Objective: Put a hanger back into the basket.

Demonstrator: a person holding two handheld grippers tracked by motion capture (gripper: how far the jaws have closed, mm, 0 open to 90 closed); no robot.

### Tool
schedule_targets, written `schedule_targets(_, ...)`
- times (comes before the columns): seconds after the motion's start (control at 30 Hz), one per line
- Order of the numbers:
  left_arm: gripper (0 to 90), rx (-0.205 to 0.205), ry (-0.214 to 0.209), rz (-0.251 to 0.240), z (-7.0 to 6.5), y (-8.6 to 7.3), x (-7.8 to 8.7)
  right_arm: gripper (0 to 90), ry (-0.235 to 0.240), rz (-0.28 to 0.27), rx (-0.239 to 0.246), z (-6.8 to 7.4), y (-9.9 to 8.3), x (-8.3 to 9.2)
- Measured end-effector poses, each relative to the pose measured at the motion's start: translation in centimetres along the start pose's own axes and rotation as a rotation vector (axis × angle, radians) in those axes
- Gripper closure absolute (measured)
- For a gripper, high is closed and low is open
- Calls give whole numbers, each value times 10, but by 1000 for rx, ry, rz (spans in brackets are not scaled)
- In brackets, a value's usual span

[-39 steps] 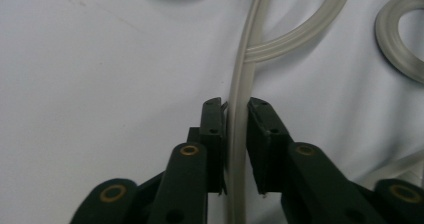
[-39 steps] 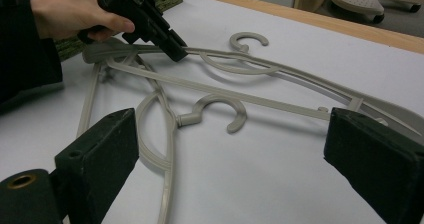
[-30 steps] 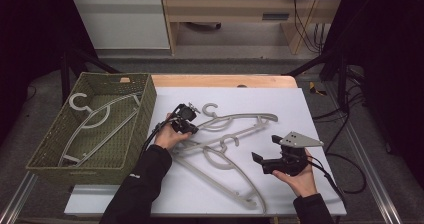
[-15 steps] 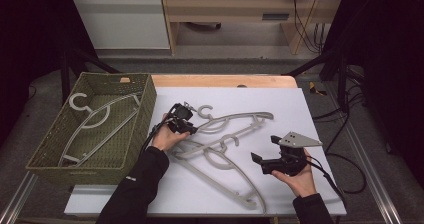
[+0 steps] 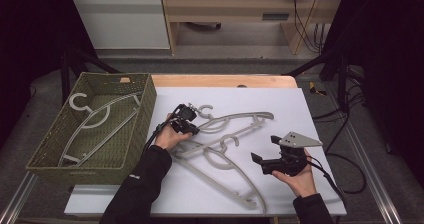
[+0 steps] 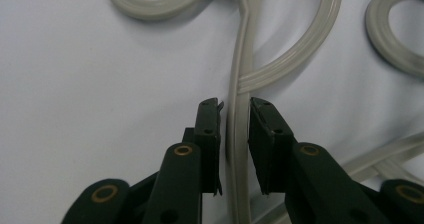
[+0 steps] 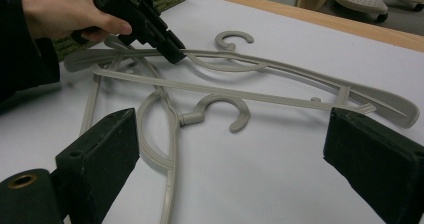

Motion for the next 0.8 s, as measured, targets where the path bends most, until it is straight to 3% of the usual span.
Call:
schedule_targets(0.1, 800, -2, 4, 2, -2, 0, -2, 81, -1, 2, 0, 0, 0, 0)
schedule_targets(0.27, 812, -16, 10, 9, -4, -1, 0, 82, 0, 2, 0, 0, 0, 0)
schedule_targets(0.43, 817, -3, 9, 5, -7, -1, 2, 82, 0, 1, 1, 0, 0, 1)
schedule_targets(0.67, 818, 9, 4, -27, -13, -1, 16, 82, -2, -1, -4, 0, 0, 2)
schedule_targets(0.8, 818, 13, 4, -71, -15, -1, 26, 83, -2, -4, 2, -1, 1, 2)
Point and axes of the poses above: each handheld gripper's, and its own axes: x roughly backward along the jaws, y roughly out of its top, z roughly to its left, the point moved 4 cm from there along -x, roughly forward along the jaws, and after that the axes turned 11 degrees about x, right-handed, at the moved point
